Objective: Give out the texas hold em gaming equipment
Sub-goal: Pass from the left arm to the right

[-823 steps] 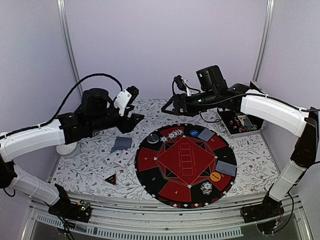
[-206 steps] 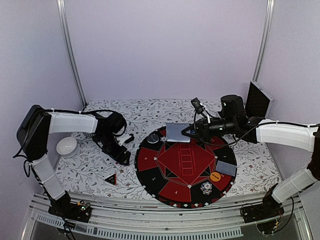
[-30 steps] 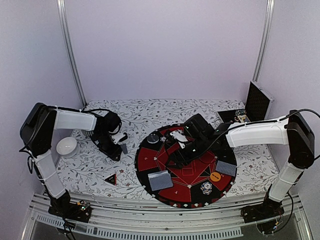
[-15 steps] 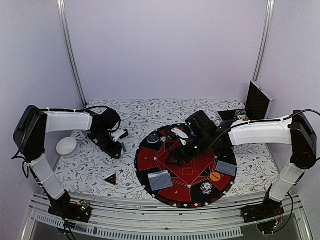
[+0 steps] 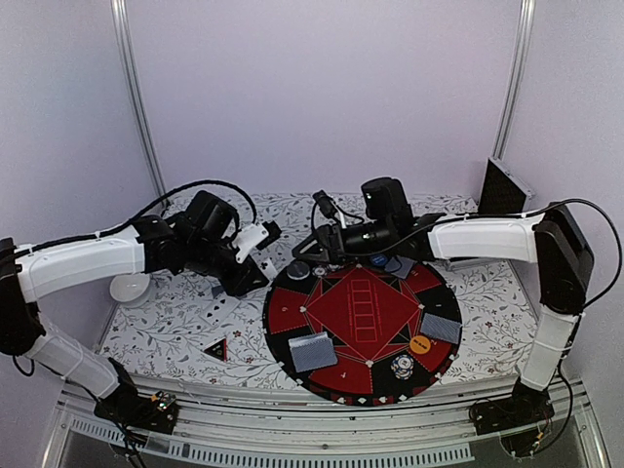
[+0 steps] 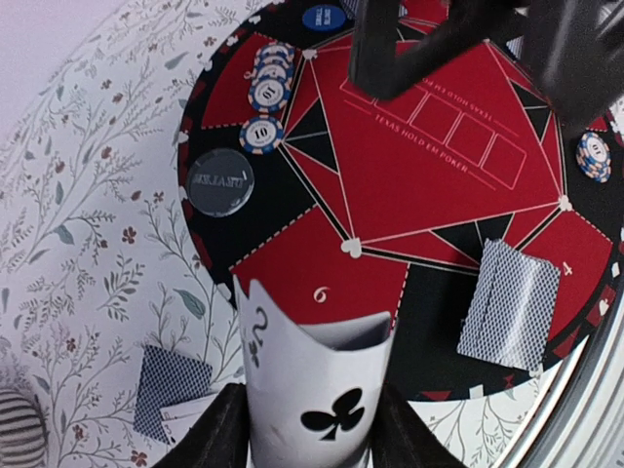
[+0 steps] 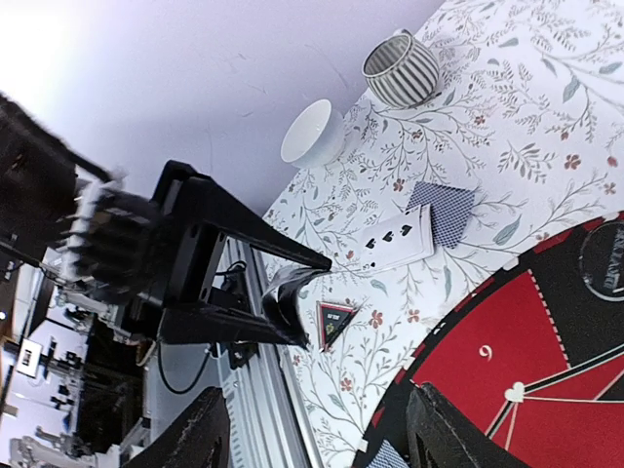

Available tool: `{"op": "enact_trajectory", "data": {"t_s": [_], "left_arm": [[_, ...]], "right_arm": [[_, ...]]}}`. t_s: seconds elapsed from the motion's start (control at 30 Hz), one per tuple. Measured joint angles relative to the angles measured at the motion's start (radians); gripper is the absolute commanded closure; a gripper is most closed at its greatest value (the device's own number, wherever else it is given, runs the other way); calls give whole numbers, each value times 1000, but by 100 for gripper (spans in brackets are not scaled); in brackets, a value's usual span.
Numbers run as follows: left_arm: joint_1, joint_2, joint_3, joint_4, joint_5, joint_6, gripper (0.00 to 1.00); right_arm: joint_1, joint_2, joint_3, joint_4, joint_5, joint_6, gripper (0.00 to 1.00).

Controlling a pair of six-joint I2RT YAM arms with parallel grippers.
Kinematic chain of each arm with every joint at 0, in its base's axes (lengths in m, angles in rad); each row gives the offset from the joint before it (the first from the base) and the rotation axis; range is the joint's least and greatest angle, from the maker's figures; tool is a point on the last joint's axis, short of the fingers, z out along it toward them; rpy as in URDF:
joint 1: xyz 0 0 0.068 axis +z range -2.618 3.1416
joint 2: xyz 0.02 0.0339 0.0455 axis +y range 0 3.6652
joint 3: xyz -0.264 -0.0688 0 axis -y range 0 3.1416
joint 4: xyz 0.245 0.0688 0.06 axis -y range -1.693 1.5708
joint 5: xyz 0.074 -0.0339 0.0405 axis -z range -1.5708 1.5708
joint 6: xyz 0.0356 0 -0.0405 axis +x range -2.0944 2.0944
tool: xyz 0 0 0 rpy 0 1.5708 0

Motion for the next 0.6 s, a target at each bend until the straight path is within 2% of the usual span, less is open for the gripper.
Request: {"op": "enact_trajectory", "data": {"t_s": [0.2,0.33,0.5,0.6], "left_arm": [[-43,0,-11,69,-18,30,56],[-50,5,-11,80,-22,40,56],[-53,5,-11,91,-22,44,56],[-56,5,-11,94,-22,44,55]], "right_arm": [[21,120,50,114,-90,150,34],[48,151,86,167,-133,193,37],[66,195,115,204,-167,228,53],[68,227,142,212,-190,241,82]]}}
